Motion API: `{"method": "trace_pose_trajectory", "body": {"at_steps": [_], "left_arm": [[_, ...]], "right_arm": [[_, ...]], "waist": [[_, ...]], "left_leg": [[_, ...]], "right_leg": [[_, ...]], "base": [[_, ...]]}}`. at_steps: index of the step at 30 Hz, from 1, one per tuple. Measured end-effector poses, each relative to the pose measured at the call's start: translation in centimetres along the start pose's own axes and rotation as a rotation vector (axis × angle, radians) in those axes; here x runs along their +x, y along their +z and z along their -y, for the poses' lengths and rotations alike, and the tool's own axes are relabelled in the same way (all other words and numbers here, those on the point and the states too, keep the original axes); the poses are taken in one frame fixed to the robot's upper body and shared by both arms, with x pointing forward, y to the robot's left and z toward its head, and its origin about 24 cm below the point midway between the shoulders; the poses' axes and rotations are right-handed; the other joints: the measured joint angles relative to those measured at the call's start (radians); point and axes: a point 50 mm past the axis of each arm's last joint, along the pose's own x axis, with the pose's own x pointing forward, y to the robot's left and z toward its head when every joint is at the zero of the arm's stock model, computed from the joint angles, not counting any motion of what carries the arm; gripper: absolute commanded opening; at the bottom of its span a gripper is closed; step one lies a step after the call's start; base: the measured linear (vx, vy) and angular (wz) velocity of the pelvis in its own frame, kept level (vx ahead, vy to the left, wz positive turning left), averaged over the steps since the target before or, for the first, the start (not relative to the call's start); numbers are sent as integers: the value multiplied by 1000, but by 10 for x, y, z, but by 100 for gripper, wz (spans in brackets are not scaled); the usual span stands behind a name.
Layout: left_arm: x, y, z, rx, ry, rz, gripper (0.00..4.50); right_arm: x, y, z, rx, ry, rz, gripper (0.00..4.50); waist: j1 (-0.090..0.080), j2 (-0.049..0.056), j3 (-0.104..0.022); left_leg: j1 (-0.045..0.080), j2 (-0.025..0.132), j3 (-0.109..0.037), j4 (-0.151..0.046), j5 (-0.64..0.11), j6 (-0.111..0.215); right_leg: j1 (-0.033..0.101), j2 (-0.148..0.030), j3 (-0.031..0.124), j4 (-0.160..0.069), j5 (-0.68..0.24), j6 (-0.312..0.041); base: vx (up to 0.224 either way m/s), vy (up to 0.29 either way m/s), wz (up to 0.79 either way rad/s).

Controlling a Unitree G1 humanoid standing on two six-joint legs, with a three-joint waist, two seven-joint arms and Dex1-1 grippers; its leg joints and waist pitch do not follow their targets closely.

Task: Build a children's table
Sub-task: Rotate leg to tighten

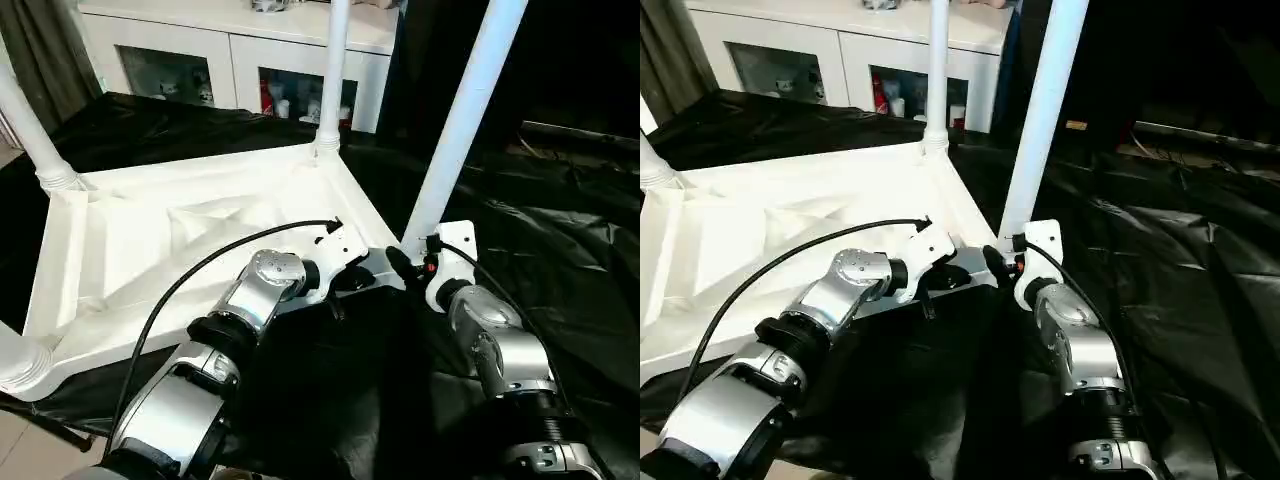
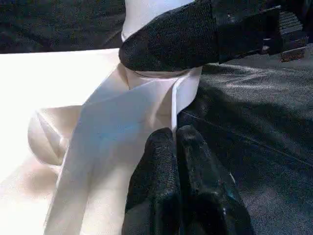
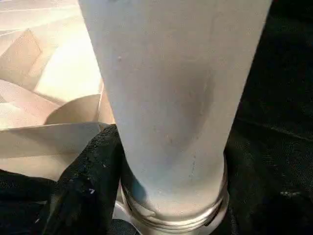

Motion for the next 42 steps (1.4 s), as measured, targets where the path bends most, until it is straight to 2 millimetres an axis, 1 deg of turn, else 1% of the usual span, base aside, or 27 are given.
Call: {"method": "trace_pose_trajectory", "body": {"at_steps": [1, 2, 3, 4, 6, 10, 15, 19, 20, 21, 23, 25, 27, 30, 35, 36, 39, 40, 42], "left_arm": [[-4, 0, -1, 13, -28, 1, 0], [-15, -2, -5, 46, -80, -4, 0], [-27, -9, -4, 65, -181, 0, 0], [-31, -11, -3, 74, -213, 10, 0], [-36, -12, -5, 87, -229, 8, 0], [-41, -11, -9, 106, -225, 11, 0], [-48, -14, -10, 106, -244, 11, 0], [-53, -16, -11, 123, -253, 8, 0], [-53, -16, -11, 128, -251, 9, 44], [-54, -16, -11, 130, -250, 8, 55], [-53, -16, -11, 125, -247, 6, 55], [-52, -16, -11, 118, -249, 7, 88], [-51, -16, -11, 122, -243, 7, 100], [-51, -15, -11, 159, -234, -12, 100], [-49, -15, -11, 187, -226, -32, 100], [-50, -15, -11, 186, -226, -33, 81], [-51, -16, -12, 187, -231, -47, 81], [-51, -16, -12, 185, -233, -50, 51], [-52, -16, -12, 183, -242, -56, 45]], "right_arm": [[-3, 0, 2, -32, 70, -9, 266], [-13, 2, 9, -96, 177, -21, 266], [-27, 0, 11, -159, 350, -49, 266], [-31, -1, 12, -174, 407, -56, 266], [-33, 0, 11, -186, 457, -58, 266], [-29, 2, 6, -190, 475, -49, 266], [-28, 2, 1, -186, 499, -46, 266], [-30, 2, 1, -202, 537, -54, 266], [-30, 2, 1, -204, 542, -55, 266], [-30, 2, 1, -204, 545, -55, 266], [-30, 2, 0, -207, 550, -53, 266], [-30, 3, -1, -211, 556, -47, 266], [-29, 3, -3, -210, 559, -41, 266], [-29, 2, -3, -210, 558, -40, 266], [-29, 2, -4, -208, 551, -40, 266], [-29, 2, -4, -207, 551, -40, 266], [-28, 1, -5, -207, 554, -39, 266], [-28, 1, -6, -206, 555, -39, 266], [-28, 1, -6, -208, 556, -38, 266]], "waist": [[0, 2, 1], [1, 5, 1], [3, 7, 2], [3, 5, 2], [3, 4, 1], [1, 4, 1], [-8, 2, 2], [-7, 2, 2], [-6, 2, 2], [-5, 2, 2], [-6, 3, 3], [-9, 3, 3], [-14, 4, 3], [-18, 4, 3], [-17, 4, 3], [-17, 4, 3], [-18, 5, 3], [-19, 5, 3], [-20, 5, 3]], "left_leg": [[-1, 0, 0, -1, 0, 0], [-3, 0, 0, -2, 0, 0], [-5, -1, 0, -4, 0, 1], [-5, -1, 0, -2, 0, 1], [-5, 2, 0, -2, 0, 1], [-6, 6, 0, -3, 0, 1], [-6, 6, 1, -2, 0, 1], [-6, 6, 1, -2, 0, 1], [-6, 6, 1, -2, 0, 1], [-6, 6, 1, -2, 0, 0], [-6, 6, 2, -1, 0, 0], [-6, 6, 2, -1, 0, 0], [-6, 6, 2, -2, 0, 0], [-6, 7, 2, -1, 0, 0], [-5, 6, 1, -1, 0, 0], [-5, 6, 1, -1, 0, 0], [-4, 7, 1, -1, 0, 0], [-4, 7, 1, -1, 0, 0], [-4, 7, 1, -1, 0, 0]], "right_leg": [[0, 0, 0, -3, 0, 0], [-1, 0, -1, -7, 1, 1], [-2, -1, 0, -9, 6, 4], [-2, -1, 0, -7, 11, 6], [-3, 0, -2, -4, 15, 4], [-4, 4, -3, -5, 14, 3], [-5, 4, -1, -6, 13, 3], [-5, 4, -2, -6, 13, 3], [-5, 4, -1, -6, 13, 3], [-5, 4, -1, -6, 13, 2], [-5, 4, -1, -6, 13, 2], [-5, 4, -1, -5, 13, 2], [-5, 4, -1, -5, 13, 2], [-5, 5, -1, -5, 13, 2], [-4, 5, -1, -5, 13, 2], [-4, 5, -1, -4, 13, 2], [-4, 5, -1, -4, 14, 2], [-4, 5, -1, -4, 14, 2], [-4, 6, 0, -4, 13, 2]], "base": [[0, 0, 0], [0, 0, 0], [0, 0, 0], [53, -8, 4], [27, -4, 2], [0, 0, 0], [0, 0, 0], [0, 0, 0], [0, 0, 0], [0, 0, 0], [0, 0, 0], [0, 0, 0], [0, 0, 0], [0, 0, 0], [0, 0, 0], [0, 0, 0], [0, 0, 0], [0, 0, 0], [0, 0, 0]]}}
